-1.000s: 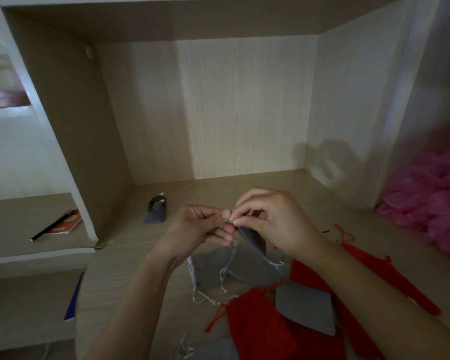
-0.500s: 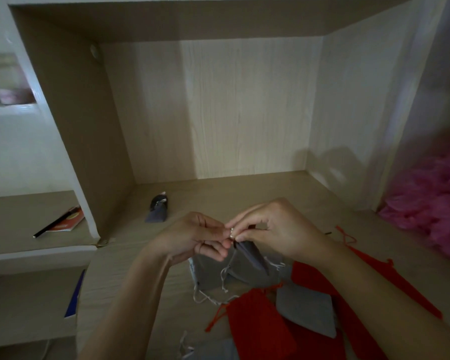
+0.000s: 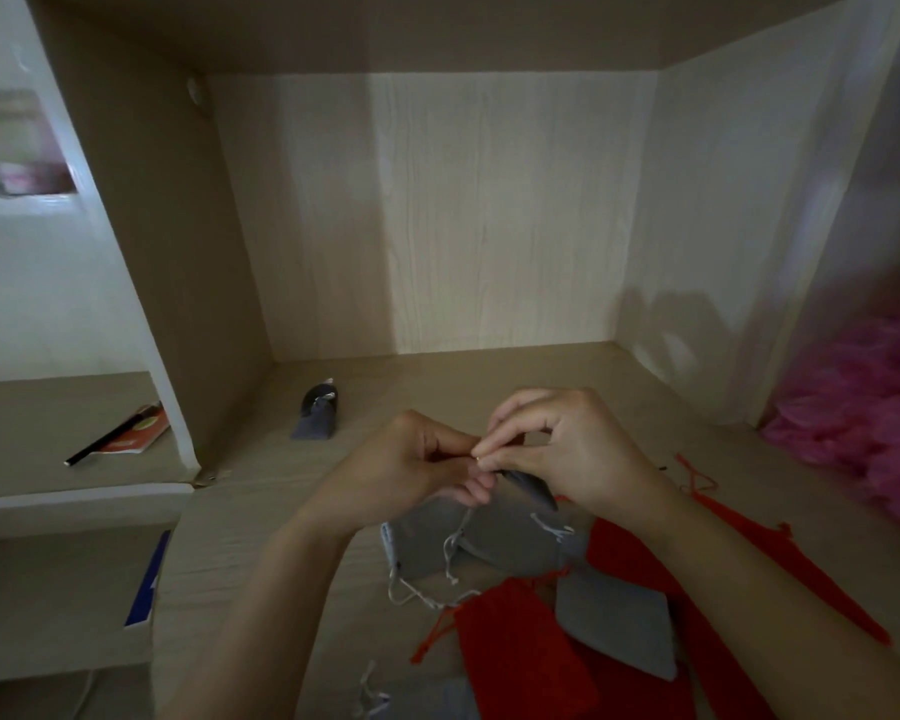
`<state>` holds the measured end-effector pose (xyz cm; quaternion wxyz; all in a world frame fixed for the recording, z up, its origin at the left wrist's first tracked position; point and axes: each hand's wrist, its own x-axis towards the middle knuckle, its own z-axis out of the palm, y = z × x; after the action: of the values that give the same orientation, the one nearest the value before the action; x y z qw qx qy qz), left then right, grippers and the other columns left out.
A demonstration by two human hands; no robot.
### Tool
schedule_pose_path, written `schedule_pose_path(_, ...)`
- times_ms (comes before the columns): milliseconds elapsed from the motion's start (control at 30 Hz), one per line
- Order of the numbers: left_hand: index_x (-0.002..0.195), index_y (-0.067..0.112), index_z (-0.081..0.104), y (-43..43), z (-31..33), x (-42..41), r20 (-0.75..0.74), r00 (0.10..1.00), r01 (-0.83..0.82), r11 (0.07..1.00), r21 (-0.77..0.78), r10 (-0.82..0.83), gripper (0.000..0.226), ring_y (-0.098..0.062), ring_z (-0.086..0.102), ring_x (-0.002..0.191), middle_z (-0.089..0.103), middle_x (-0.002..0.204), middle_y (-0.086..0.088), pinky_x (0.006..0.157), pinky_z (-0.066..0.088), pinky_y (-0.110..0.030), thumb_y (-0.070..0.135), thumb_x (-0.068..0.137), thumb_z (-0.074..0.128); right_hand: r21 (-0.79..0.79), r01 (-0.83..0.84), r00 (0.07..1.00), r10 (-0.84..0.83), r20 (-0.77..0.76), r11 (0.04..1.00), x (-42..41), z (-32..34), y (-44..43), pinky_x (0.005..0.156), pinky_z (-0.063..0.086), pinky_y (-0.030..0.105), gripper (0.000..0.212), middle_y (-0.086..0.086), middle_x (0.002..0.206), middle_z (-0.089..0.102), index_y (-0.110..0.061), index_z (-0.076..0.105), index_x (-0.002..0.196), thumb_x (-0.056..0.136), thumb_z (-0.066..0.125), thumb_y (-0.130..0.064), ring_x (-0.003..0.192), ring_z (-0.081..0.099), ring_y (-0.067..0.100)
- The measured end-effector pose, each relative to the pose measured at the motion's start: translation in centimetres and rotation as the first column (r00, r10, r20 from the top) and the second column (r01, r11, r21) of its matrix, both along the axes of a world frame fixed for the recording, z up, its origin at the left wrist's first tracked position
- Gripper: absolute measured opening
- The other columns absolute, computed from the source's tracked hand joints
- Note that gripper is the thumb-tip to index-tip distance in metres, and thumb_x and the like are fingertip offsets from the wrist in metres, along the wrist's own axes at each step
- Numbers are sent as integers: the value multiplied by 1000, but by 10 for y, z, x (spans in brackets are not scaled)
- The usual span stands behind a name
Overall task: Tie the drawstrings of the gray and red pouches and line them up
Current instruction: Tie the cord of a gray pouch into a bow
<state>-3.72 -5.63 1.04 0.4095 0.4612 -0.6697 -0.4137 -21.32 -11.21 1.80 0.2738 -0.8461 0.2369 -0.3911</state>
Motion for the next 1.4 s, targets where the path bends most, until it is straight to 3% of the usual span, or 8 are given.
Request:
schedule_pose_path(300, 97, 0, 68, 5, 6, -6, -272, 961, -60, 998, -30, 50, 19, -16, 69, 71, 70, 74, -10, 68, 56, -24, 4, 86, 53, -267, 27, 994, 4, 112, 963, -2, 9, 5, 70, 47, 13, 7, -4, 92, 59, -10, 75, 80, 73, 79, -11, 72, 61, 6)
schedule_pose_path(467, 93, -2, 69, 2, 5, -11, -349, 927, -159, 986, -43, 134, 18, -16, 69, 67, 71, 72, -10, 64, 56, -21, 0, 89, 52, -383, 122, 990, -86, 110, 915, 0, 6, 3, 68, 42, 11, 9, -7, 82, 58, -12, 68, 79, 77, 77, -14, 72, 54, -1)
schedule_pose_path(600, 93, -2, 69, 3, 5, -13, -328, 928, -206, 977, -57, 177, 17, -15, 68, 65, 71, 72, -11, 63, 55, -20, -1, 89, 53, -208, 151, 985, -130, 110, 966, 2, 5, 4, 65, 50, 17, 13, -11, 73, 65, -19, 67, 83, 76, 78, -17, 70, 63, 5)
schedule_pose_path(733, 94, 0, 70, 2, 4, -14, -288, 938, -222, 973, -67, 195, 16, -15, 68, 63, 70, 70, -10, 63, 57, -21, 0, 88, 55, -87, 143, 988, -137, 69, 986, 3, 4, 2, 72, 49, 15, 32, -12, 79, 67, -25, 70, 108, 78, 76, -17, 76, 65, 4)
schedule_pose_path(833, 98, 1, 69, 3, 6, -14, -270, 943, -224, 972, -73, 197, 17, -13, 67, 62, 69, 70, -10, 64, 57, -22, -1, 88, 55, -60, 137, 988, -132, 77, 989, 3, 3, 2, 72, 49, 14, 25, -12, 82, 69, -24, 74, 100, 77, 76, -15, 79, 65, 3)
schedule_pose_path(1033, 99, 4, 69, 2, 6, -15, -218, 952, -241, 966, -98, 215, 18, -11, 68, 62, 70, 70, -7, 62, 55, -19, -1, 89, 55, 293, 39, 982, -91, 166, 955, 5, 2, -1, 69, 49, 17, 27, 2, 82, 70, -27, 71, 94, 75, 76, -9, 72, 64, 7)
schedule_pose_path(1300, 89, 12, 71, 3, 6, -18, -173, 962, -237, 963, -129, 213, 25, -11, 69, 64, 71, 68, -3, 64, 55, -18, -6, 89, 54, 279, 57, 986, -98, 135, 959, 4, 6, 2, 63, 49, 20, 14, 2, 75, 71, -20, 71, 78, 75, 76, -7, 66, 61, 8)
schedule_pose_path(1400, 92, 1, 70, 4, 8, -15, -258, 952, -184, 981, -52, 165, 19, -15, 69, 67, 72, 72, -9, 63, 55, -19, 0, 91, 51, 233, 85, 982, -122, 147, 969, 4, 6, 2, 61, 47, 19, 16, -1, 69, 68, -22, 71, 73, 75, 76, -7, 63, 59, 6)
